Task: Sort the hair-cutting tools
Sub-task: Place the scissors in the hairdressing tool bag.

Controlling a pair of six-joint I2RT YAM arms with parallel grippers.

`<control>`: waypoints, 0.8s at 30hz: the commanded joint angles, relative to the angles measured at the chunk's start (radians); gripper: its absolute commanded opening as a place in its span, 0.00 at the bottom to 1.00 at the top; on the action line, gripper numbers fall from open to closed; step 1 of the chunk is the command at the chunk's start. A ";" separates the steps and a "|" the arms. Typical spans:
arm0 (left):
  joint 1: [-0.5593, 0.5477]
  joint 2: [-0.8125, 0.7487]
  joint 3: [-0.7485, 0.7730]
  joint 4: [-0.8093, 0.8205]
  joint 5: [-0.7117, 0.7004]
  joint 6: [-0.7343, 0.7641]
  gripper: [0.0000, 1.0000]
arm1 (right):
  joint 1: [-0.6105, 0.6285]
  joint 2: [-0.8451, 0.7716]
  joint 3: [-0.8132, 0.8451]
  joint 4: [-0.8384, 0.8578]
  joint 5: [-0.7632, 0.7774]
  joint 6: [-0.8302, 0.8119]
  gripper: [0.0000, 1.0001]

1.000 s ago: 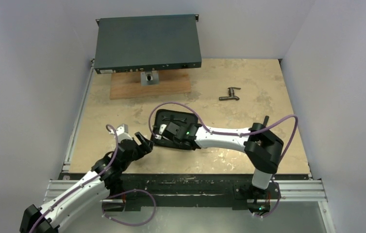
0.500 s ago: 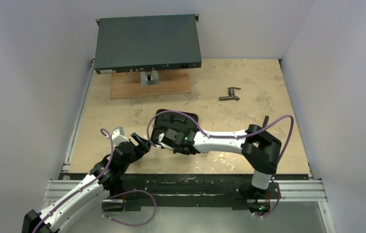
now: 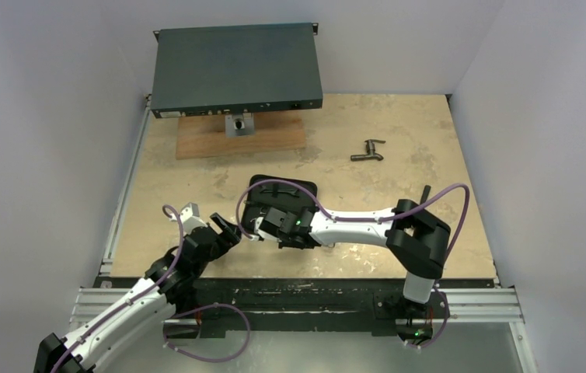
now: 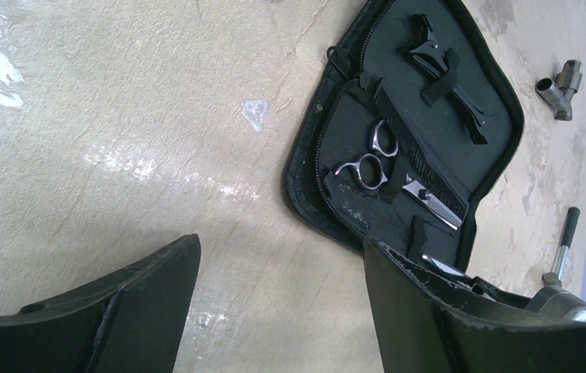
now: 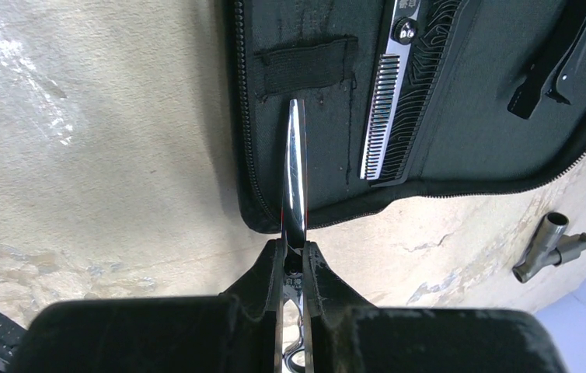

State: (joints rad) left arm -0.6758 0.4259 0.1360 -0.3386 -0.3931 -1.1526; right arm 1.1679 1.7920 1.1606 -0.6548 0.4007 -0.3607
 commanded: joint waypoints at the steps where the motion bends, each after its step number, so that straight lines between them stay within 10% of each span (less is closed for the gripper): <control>1: -0.002 -0.005 0.022 0.013 -0.016 -0.004 0.77 | -0.015 0.002 0.016 0.024 0.009 -0.014 0.00; 24: -0.002 0.002 0.022 0.013 0.000 0.005 0.76 | -0.041 0.125 0.137 0.030 0.120 -0.044 0.00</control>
State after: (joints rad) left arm -0.6758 0.4232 0.1364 -0.3603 -0.3943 -1.1515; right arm 1.1309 1.9152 1.2324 -0.6491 0.4850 -0.3767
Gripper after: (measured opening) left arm 0.759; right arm 0.038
